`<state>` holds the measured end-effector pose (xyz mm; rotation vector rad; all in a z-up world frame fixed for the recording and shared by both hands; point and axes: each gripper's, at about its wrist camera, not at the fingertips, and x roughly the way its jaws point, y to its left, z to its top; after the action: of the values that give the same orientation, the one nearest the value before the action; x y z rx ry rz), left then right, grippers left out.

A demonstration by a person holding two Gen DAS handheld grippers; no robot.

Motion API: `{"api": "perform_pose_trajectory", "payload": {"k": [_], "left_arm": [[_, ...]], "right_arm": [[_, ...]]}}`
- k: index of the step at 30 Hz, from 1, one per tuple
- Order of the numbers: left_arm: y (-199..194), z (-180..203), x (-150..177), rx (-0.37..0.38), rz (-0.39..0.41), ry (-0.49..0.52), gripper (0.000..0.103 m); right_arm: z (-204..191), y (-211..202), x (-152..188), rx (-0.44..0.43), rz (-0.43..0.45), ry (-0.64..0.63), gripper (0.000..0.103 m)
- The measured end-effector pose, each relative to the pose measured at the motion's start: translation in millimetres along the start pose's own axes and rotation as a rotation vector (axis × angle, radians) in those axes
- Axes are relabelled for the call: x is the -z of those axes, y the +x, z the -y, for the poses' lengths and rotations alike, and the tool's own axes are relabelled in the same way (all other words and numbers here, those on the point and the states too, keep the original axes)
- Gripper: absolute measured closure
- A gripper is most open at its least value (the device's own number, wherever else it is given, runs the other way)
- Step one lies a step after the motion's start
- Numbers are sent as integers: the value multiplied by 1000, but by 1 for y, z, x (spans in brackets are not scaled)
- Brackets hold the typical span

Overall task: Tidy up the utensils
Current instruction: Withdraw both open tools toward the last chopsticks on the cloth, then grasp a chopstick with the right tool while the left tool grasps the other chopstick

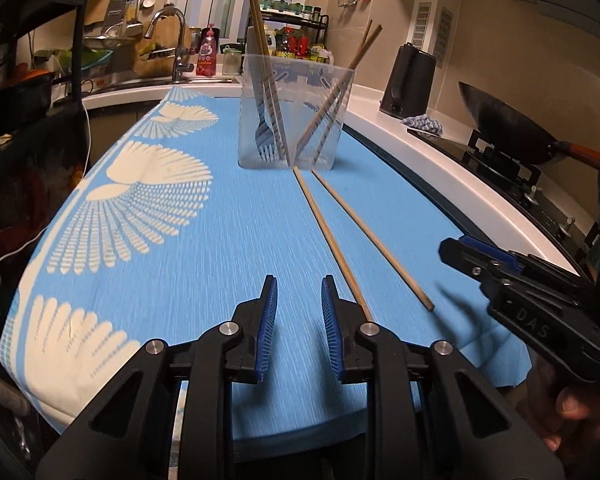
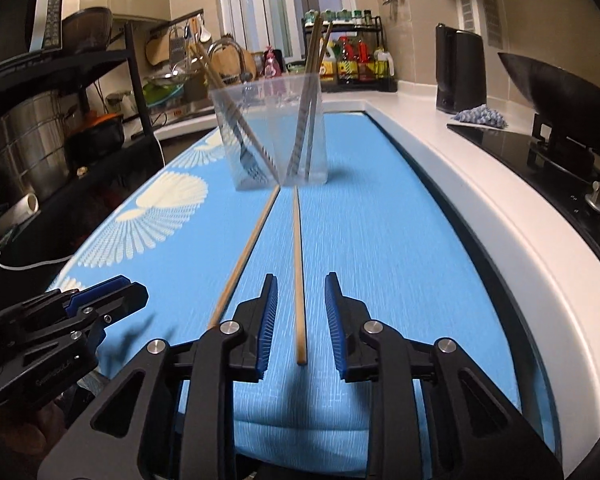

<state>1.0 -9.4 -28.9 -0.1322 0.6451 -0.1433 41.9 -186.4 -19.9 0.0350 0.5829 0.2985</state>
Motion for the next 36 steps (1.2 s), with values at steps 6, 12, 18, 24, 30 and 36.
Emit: {"api": "perform_pose_trajectory", "payload": {"k": [6,12,18,24,30,36], "left_arm": [[0,2,5,-2,-4,15,80],[0,1,6,-7,-3,6,80],[9,7,9,19,-19,0,80],[27,29,3,56,-36,47,70],[57,43,-2,-6,-75,86,67],[56,34,-1,-47,-79,98,97]], "right_arm": [[2,16,11,4,-52,6,69],[1,28,18,10,-98,-7,68],[3,31,21,10,-112,-13,69],[7,30,21,12,-104,-7,86],[15,26,22,23,-104,9,97],[21,18,23,45,-99,31,96]]}}
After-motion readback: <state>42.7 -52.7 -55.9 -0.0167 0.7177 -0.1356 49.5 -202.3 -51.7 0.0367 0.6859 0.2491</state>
